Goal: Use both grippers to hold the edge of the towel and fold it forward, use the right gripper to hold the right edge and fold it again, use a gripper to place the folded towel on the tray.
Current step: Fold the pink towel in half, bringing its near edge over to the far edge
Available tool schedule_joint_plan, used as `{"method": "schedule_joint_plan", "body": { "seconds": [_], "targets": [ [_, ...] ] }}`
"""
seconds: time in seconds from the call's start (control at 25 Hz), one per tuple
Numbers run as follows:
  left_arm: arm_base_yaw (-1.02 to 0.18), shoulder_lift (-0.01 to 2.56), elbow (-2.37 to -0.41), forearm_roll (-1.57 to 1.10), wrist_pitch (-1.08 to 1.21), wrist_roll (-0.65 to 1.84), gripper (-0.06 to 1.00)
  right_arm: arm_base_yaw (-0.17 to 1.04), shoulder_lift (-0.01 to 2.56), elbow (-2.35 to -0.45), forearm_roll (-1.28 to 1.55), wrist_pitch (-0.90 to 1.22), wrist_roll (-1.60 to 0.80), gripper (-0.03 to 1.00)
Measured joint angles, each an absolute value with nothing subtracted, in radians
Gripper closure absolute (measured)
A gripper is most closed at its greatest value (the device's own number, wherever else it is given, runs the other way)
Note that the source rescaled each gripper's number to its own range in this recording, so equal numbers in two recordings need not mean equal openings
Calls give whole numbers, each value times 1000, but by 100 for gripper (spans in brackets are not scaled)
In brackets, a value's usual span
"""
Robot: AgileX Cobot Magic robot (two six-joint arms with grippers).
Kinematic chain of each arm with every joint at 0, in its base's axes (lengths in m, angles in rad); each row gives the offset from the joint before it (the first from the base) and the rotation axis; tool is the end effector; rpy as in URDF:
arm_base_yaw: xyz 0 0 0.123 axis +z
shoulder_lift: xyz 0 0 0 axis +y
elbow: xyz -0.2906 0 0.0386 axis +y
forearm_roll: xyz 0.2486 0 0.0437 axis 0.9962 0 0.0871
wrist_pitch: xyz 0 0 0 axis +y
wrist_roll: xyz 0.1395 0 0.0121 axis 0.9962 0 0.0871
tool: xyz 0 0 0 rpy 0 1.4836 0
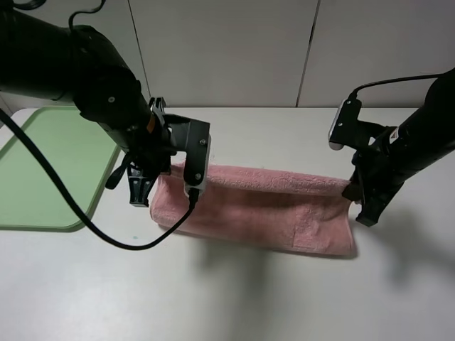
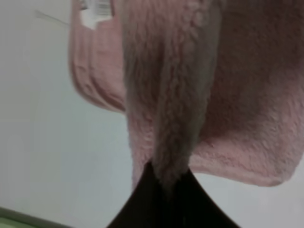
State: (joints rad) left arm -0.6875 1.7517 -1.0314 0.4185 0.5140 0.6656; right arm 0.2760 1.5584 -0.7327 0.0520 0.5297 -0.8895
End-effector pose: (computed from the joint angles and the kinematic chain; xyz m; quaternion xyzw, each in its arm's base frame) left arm 0.3014 -0.2112 0.1479 0.7199 0.6484 0.1356 0.2072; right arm 0.2659 0.0791 0.1273 -0.5270 0.8363 -0.0299 0.1486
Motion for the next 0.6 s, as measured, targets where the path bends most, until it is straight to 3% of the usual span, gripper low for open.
{"method": "schedule_joint_plan", "body": {
  "seconds": [0.6],
  "targets": [
    [-657,1860,-1111,416,502,695,94,272,1616,-757,51,505,-906,97]
  ]
}}
